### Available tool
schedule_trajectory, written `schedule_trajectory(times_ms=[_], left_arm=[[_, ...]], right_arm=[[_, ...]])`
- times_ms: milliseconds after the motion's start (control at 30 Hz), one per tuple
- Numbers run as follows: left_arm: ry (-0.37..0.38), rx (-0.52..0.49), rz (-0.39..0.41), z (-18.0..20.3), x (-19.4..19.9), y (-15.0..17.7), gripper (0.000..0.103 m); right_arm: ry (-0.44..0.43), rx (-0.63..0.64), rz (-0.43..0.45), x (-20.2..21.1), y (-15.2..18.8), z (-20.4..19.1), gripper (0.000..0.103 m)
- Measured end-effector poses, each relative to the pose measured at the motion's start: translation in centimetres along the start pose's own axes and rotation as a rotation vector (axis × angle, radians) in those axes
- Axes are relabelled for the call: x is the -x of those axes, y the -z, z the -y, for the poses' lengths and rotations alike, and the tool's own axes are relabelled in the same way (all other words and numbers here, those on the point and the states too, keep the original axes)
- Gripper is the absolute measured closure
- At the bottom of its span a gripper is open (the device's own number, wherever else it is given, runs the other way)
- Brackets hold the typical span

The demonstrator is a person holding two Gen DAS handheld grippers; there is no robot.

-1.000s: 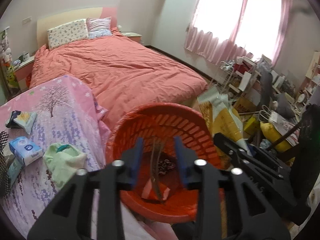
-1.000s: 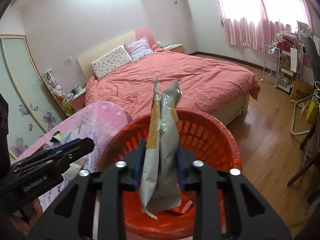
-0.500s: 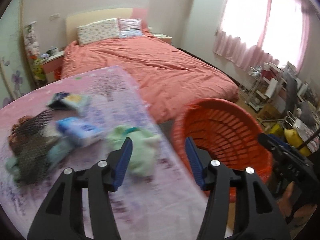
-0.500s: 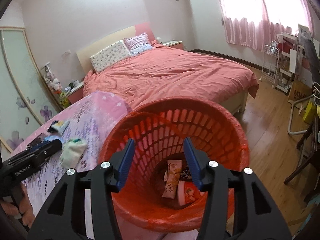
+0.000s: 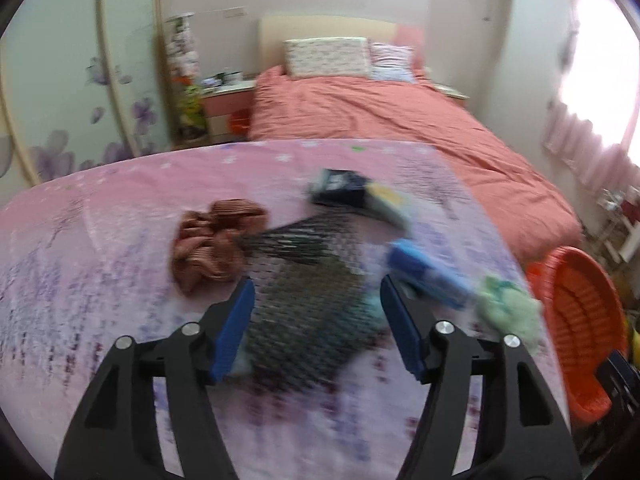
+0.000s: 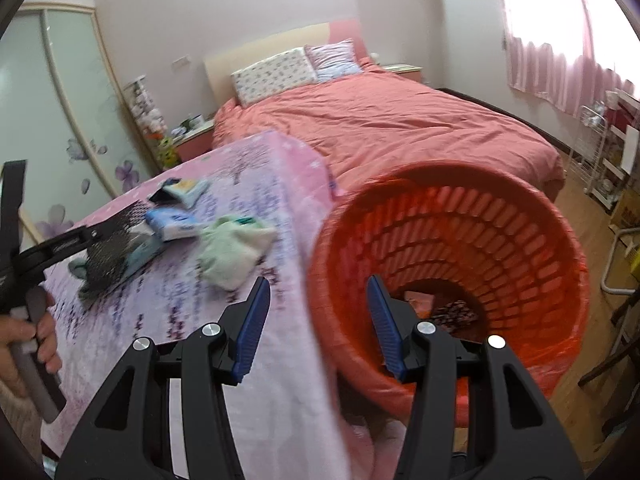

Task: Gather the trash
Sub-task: 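Grasp the black mesh pad with the left tool while the right tool reaches the green cloth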

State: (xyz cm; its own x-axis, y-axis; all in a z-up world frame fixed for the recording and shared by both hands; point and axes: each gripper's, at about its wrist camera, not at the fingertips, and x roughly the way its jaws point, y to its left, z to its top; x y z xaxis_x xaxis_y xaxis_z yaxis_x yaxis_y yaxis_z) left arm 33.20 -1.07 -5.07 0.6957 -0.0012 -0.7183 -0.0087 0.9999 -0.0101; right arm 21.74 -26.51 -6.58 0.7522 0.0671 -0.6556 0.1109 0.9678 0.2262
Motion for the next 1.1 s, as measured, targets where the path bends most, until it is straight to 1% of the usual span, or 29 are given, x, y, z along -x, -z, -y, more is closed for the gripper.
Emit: schedule_trajectory(times_ms=[167,200,233,267,300,333,367,433,467,533,667,700,733,867,967,1100], left_arm=[[-0.036,-0.002,-0.036,-1.1,-1.5,0.6,0.037],[-0.038,-0.005,-0.041,-1.2,-1.8,0.8,0.04],[-0.022,-0.003,-0.047,-1.5,-2.1,0.9,0.048],[-0.001,0.0,-0.051,-1.6,-2.3,1.0,0.054],[0.022,0.002,-0.059,-1.7,-2.4,1.0,0.063],[0.029,0.0,-0.062,-1.6,-2.4,1.0,0.068],[0.031,-0.004,-0.058,-1.5,-2.3,1.1,0.07],[0.043,-0.012,-0.046,-1.6,-1.9,1.1,0.08],[0.056,-0.009,-0.041,-1.7,-1.5,1.1,0.082],[0.078,-0.001,-0.028,-2.3,-0.8,1.1,0.089],[0.094,0.015,-0.002,-4.0,1.0,1.3,0.091],[0.095,0.02,0.004,-4.4,1.4,1.3,0.095],[0.097,0.026,0.012,-5.2,1.9,1.4,0.096],[0.099,0.053,0.031,-8.1,3.5,1.7,0.096],[0.103,0.083,0.037,-10.6,4.5,2.2,0.096],[0.112,0.127,0.023,-14.2,4.9,3.4,0.096]], right_arm=[[-0.036,0.024,-0.02,-0.9,0.0,-2.5,0.052],[-0.04,0.028,-0.024,-1.1,-0.1,-3.0,0.052],[-0.043,0.031,-0.028,-1.3,0.0,-3.4,0.052],[-0.048,0.036,-0.036,-1.7,0.0,-4.0,0.052],[-0.053,0.038,-0.043,-1.9,0.0,-4.4,0.052],[-0.055,0.04,-0.047,-2.1,-0.1,-4.7,0.052],[-0.056,0.044,-0.053,-2.5,-0.1,-5.3,0.052],[-0.055,0.053,-0.059,-3.1,-0.2,-6.1,0.052],[-0.052,0.061,-0.063,-3.4,-0.2,-6.6,0.052],[-0.044,0.078,-0.067,-4.0,-0.3,-7.6,0.052],[-0.026,0.113,-0.074,-5.2,-0.6,-9.4,0.052],[-0.02,0.119,-0.075,-5.5,-0.6,-9.7,0.052],[-0.014,0.126,-0.077,-5.8,-0.7,-10.1,0.052],[0.007,0.154,-0.079,-6.8,-1.0,-11.5,0.052],[0.022,0.158,-0.097,-7.6,-1.0,-11.8,0.06],[0.025,0.136,-0.116,-8.3,-0.9,-11.7,0.061]])
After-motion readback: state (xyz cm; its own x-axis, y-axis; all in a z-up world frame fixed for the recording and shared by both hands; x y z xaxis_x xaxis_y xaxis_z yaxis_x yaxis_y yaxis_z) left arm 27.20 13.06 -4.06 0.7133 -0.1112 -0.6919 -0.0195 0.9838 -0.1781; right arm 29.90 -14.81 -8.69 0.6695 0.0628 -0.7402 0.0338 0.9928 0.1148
